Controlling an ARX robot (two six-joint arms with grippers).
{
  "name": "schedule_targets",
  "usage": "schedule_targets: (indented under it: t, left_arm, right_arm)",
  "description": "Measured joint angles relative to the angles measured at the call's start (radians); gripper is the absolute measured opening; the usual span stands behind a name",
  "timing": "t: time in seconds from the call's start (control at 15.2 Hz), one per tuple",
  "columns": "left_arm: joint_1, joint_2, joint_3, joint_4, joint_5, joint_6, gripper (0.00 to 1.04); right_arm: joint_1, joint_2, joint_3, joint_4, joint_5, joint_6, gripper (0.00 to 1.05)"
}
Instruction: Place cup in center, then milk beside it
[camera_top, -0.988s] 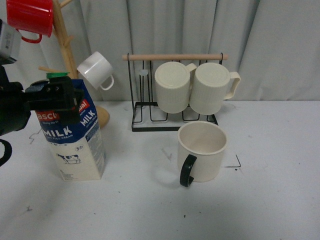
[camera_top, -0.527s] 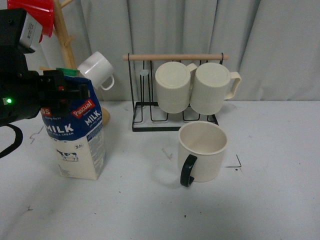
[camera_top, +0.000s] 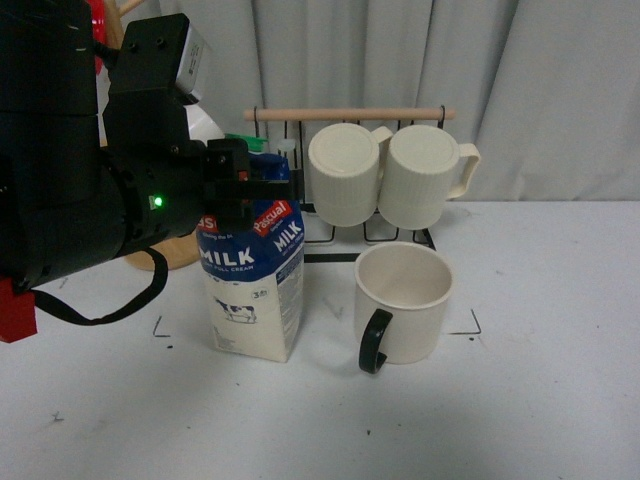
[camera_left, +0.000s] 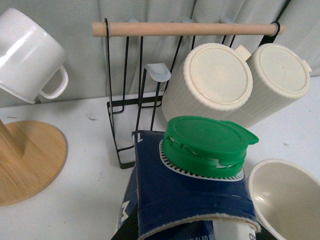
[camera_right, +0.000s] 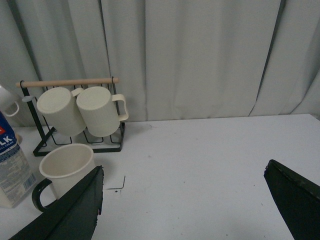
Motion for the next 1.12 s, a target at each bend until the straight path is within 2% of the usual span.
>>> schedule_targets:
  t: [0.33,0.59,0.72,0.92,1.12]
  left_arm:
    - [-0.035,0.003,0.005,-0.005,-0.034,-0.094,0.16]
    - [-0.115,0.003,0.005,0.021,-0.037,-0.159,0.15]
    - [-0.136,0.010,0.005,0.044,-0.032,-0.164,0.15]
    - [-0.131,0.050,0.005,0.086,-0.091,-0.126,0.15]
    - [-0.126,0.059,0.005,0.098,-0.099,-0.086,0.14]
  right_arm:
    - [0.000,0.000,0.000,0.000,0.000,0.000,0.98]
    - [0.000,0.000,0.000,0.000,0.000,0.000,0.98]
    - [0.000,0.000,0.000,0.000,0.000,0.000,0.98]
    - [0.000,0.000,0.000,0.000,0.000,0.000,0.98]
    - [0.000,0.000,0.000,0.000,0.000,0.000,0.98]
